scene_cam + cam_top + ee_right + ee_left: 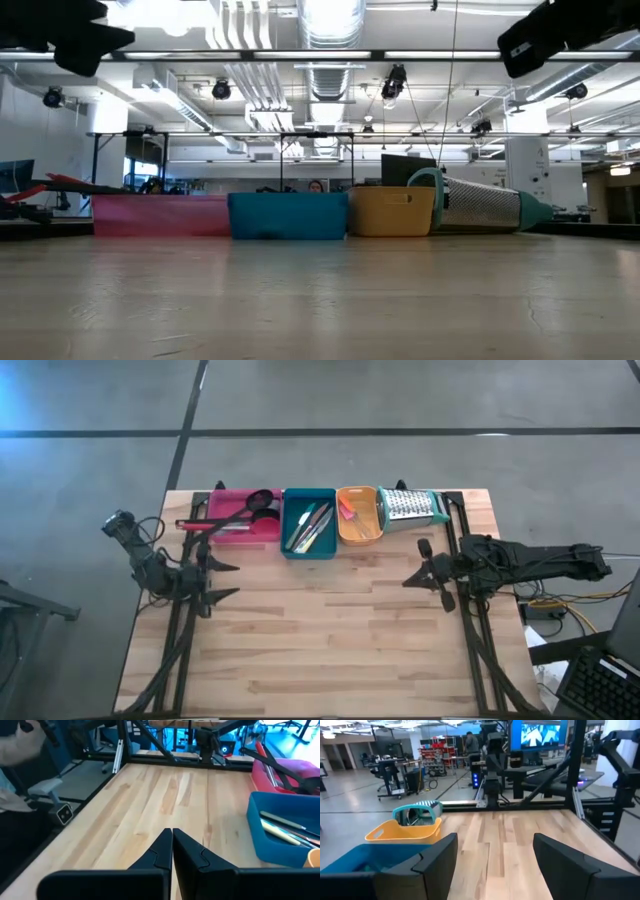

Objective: Pick & Place Kitchen Items
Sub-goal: Return to Home Position

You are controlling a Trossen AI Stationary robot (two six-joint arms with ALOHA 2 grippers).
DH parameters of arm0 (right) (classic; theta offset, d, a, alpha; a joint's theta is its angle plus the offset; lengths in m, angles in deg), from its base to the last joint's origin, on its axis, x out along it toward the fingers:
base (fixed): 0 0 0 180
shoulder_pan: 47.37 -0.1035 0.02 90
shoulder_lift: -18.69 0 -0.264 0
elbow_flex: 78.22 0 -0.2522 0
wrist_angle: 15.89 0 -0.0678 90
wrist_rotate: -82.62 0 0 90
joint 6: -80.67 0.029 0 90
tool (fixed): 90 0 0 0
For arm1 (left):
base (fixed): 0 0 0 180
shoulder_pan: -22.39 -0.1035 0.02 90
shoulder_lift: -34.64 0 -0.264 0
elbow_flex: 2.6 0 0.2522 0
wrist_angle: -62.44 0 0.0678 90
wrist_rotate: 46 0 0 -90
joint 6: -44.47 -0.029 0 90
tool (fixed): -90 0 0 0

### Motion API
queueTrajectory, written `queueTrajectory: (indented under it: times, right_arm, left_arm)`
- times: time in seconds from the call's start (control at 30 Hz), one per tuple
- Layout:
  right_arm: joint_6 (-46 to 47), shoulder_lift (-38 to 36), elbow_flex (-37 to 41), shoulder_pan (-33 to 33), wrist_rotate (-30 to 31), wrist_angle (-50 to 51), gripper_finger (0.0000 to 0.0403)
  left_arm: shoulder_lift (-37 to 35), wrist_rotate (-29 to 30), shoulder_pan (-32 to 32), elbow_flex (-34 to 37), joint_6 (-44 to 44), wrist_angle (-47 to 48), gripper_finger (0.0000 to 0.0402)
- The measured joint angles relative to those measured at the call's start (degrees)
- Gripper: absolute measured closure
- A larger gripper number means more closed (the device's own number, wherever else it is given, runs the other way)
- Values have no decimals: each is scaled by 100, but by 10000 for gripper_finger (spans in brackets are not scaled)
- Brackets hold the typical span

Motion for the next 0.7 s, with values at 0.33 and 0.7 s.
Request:
queueTrajectory:
  times: [0.33,0.7]
  right_arm:
    - [-15,-23,128,-2,7,-9,394]
    - [-17,-1460,1147,-4,16,16,394]
  left_arm:
    - [12,-24,-1,174,5,8,139]
    - [5,-15,-420,1276,-58,-453,138]
